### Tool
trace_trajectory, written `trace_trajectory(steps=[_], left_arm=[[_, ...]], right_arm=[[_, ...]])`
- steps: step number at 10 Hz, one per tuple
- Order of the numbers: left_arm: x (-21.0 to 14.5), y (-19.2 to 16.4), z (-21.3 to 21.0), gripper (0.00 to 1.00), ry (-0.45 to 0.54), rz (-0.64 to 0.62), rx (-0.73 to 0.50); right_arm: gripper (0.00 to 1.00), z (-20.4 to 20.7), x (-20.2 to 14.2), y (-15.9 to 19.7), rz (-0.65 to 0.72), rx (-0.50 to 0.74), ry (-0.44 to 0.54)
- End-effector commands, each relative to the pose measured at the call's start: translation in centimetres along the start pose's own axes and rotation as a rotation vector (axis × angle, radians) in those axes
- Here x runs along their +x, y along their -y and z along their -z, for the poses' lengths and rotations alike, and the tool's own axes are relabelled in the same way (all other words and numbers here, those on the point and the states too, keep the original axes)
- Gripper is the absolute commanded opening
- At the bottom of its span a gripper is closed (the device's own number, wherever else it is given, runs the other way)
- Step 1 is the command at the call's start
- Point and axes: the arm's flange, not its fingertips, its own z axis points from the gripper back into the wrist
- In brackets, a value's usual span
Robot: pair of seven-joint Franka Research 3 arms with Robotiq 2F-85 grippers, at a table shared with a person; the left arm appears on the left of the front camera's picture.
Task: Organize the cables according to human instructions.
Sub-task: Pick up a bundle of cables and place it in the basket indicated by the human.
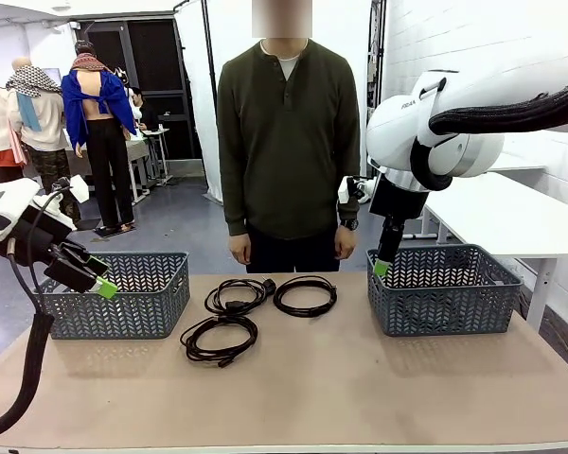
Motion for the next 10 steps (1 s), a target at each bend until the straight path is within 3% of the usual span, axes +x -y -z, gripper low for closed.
trace_trajectory(steps=[1,10], left_arm=[[-0.15,-0.38,-0.02,1.00,0.018,0.015,-0.015],[-0.15,-0.38,-0.02,1.00,0.018,0.015,-0.015]], right_arm=[[1.00,-0.11,0.07,0.01,0.004,-0.005,-0.015],[1.00,-0.11,0.07,0.01,0.004,-0.005,-0.015]])
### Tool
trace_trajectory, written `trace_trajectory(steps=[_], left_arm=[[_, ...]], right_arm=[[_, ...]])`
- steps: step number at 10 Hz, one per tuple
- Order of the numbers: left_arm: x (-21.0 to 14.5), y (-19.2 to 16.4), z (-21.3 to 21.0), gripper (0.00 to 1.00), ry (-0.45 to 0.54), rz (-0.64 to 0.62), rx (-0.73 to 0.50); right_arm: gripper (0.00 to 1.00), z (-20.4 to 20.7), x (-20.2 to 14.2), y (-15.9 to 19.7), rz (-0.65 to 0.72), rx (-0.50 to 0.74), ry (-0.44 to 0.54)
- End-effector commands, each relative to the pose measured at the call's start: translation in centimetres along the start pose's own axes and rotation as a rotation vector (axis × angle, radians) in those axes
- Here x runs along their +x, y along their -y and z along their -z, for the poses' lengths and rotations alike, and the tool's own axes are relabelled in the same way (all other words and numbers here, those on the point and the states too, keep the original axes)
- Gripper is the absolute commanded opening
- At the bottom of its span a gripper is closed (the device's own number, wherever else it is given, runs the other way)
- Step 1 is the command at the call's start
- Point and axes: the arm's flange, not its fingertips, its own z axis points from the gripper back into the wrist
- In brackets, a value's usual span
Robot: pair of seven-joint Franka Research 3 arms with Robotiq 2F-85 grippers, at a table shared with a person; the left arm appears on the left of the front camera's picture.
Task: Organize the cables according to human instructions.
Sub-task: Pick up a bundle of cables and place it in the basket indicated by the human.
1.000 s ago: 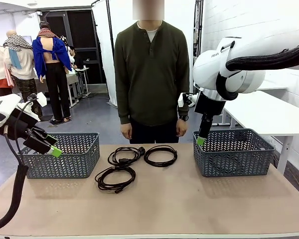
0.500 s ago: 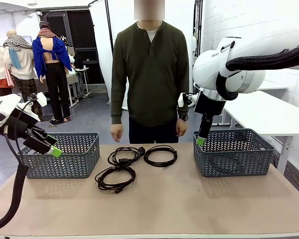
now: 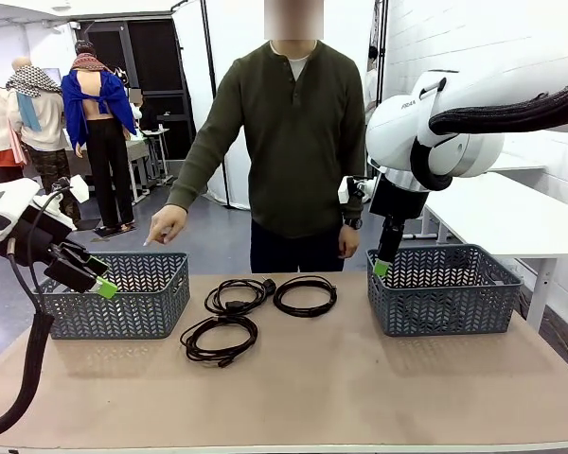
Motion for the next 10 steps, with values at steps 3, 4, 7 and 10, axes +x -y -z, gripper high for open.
trace_trajectory(steps=[3,4,7,10], left_arm=[[-0.15,-0.38,-0.02,1.00,0.017,0.015,-0.015],[-0.15,-0.38,-0.02,1.00,0.017,0.015,-0.015],[-0.15,-0.38,-0.02,1.00,0.017,0.015,-0.015],[-0.15,-0.38,-0.02,1.00,0.017,0.015,-0.015]], right_arm=[[1.00,-0.10,0.07,0.01,0.004,-0.005,-0.015],[1.00,-0.10,0.07,0.01,0.004,-0.005,-0.015],[1.00,-0.10,0.07,0.01,0.004,-0.005,-0.015],[1.00,-0.10,0.07,0.01,0.004,-0.005,-0.015]])
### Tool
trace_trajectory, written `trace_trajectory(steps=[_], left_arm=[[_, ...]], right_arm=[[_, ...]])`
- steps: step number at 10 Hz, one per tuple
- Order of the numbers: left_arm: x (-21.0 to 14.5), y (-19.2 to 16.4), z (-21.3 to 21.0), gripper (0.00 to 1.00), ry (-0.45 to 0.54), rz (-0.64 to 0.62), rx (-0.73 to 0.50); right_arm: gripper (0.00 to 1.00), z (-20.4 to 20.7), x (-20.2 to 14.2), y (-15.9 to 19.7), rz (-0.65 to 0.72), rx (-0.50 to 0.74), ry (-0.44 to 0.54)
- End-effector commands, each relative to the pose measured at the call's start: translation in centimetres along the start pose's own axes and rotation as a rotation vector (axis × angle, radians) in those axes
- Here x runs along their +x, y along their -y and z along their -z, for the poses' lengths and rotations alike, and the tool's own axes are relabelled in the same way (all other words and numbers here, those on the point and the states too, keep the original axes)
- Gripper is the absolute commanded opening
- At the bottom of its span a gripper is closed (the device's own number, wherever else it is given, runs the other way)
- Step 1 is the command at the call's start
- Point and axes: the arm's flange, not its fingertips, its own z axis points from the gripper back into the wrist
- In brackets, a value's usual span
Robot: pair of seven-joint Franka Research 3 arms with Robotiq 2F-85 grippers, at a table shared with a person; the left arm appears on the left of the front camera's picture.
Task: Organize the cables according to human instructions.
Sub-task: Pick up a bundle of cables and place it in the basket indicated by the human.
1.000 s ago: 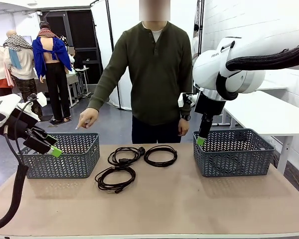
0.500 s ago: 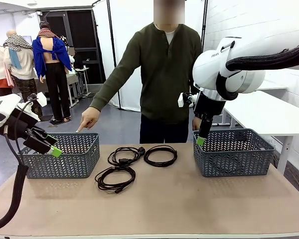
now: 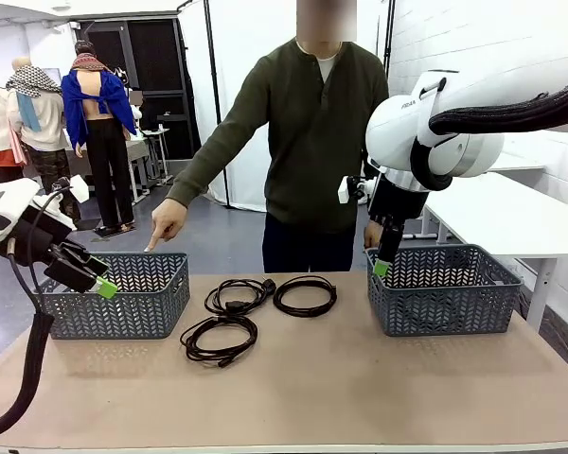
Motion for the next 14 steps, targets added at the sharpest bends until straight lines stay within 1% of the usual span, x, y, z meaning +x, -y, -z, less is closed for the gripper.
trace_trajectory(steps=[1,3,4,7,10,12,14], left_arm=[[-0.2,-0.4,0.0,1.00,0.017,0.015,-0.015],[-0.2,-0.4,0.0,1.00,0.017,0.015,-0.015],[0.0,0.0,0.0,1.00,0.000,0.000,0.000],[3.4,0.6,2.3,1.00,-0.158,0.014,0.020],[8.0,1.4,6.9,1.00,-0.285,0.058,0.047],[10.4,1.5,10.6,1.00,-0.347,0.098,0.034],[11.9,1.2,14.0,1.00,-0.383,0.104,0.028]], right_arm=[[1.00,-0.1,0.1,0.0,0.004,-0.005,-0.015],[1.00,-0.1,0.1,0.0,0.004,-0.005,-0.015],[1.00,-0.1,0.1,0.0,0.004,-0.005,-0.015],[1.00,-0.1,0.1,0.0,0.004,-0.005,-0.015],[1.00,-0.1,0.1,0.0,0.004,-0.005,-0.015],[1.00,-0.1,0.1,0.0,0.004,-0.005,-0.015],[1.00,-0.1,0.1,0.0,0.004,-0.005,-0.015]])
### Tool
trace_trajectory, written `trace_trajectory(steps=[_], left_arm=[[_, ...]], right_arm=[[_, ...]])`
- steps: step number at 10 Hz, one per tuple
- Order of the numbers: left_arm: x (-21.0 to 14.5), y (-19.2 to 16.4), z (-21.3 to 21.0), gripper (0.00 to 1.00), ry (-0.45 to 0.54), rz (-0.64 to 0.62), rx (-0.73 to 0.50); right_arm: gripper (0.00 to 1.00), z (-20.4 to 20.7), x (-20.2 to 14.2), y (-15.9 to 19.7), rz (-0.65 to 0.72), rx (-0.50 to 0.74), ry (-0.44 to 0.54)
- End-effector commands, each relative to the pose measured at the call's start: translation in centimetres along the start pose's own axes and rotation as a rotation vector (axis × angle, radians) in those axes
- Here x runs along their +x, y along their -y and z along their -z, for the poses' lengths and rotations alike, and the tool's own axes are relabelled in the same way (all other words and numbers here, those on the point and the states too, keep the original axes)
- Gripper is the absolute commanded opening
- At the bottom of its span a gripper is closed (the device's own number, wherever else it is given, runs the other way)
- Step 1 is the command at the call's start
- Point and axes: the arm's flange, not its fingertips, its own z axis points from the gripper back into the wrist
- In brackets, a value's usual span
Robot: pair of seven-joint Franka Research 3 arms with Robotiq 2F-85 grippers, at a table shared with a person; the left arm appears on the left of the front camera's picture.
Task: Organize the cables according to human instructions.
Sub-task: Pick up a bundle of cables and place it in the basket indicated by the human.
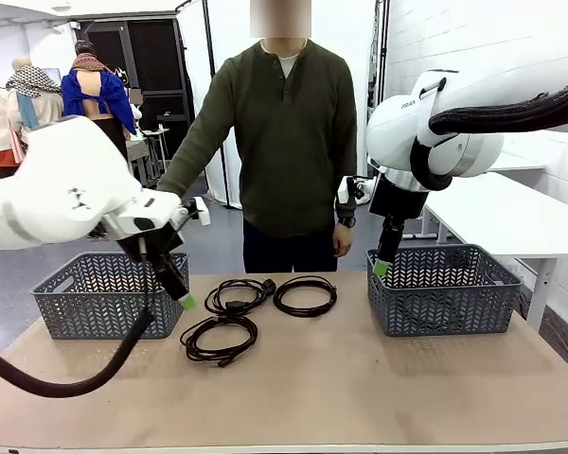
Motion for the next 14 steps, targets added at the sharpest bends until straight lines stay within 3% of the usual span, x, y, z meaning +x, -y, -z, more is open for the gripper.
trace_trajectory(steps=[1,4,11,14], left_arm=[[2.0,-1.1,1.6,1.00,-0.058,-0.009,0.004],[2.5,-1.9,4.0,1.00,-0.078,-0.036,-0.018],[2.3,-1.4,4.4,1.00,-0.049,-0.012,-0.031],[4.3,-1.8,5.8,1.00,-0.091,-0.067,-0.024]], right_arm=[[1.00,-0.1,0.0,0.0,0.005,-0.005,-0.016],[1.00,-0.1,0.0,0.0,0.005,-0.005,-0.016],[1.00,-0.1,0.0,0.0,0.005,-0.005,-0.016],[1.00,-0.1,0.0,0.0,0.005,-0.005,-0.016]])
